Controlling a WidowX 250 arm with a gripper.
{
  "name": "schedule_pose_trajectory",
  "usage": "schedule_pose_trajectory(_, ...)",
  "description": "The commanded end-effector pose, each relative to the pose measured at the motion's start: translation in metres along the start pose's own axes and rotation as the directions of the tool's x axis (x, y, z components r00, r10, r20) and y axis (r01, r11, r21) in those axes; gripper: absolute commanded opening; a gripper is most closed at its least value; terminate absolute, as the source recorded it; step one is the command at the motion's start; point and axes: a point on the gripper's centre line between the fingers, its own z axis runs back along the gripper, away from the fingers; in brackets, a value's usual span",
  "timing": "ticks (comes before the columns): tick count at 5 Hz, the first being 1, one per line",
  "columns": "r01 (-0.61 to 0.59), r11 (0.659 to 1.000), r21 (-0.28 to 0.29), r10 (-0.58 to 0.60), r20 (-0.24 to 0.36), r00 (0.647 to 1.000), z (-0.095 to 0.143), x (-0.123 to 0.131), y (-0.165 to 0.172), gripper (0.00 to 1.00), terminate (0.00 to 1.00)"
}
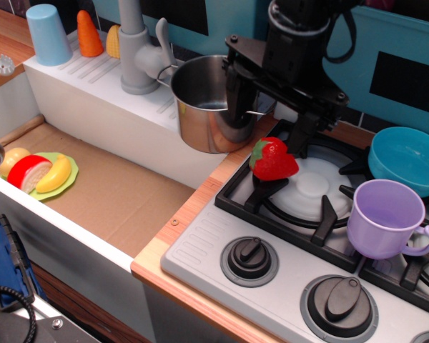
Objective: Put strawberry in pot
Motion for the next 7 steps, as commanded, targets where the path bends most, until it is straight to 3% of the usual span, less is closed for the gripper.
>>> schedule_pose_trajectory(1,-0.013,1.0,-0.008,0.013,0.054,0.998,-0.008,0.011,-0.004,1.0,0.0)
schedule_pose_trajectory(3,-0.022,0.999,-0.044,0.024,0.062,0.998,-0.023,0.031,-0.004,1.0,0.0)
schedule_pose_trajectory(7,-0.042,0.996,-0.08,0.048,0.075,0.996,-0.036,0.017,-0.007,1.0,0.0)
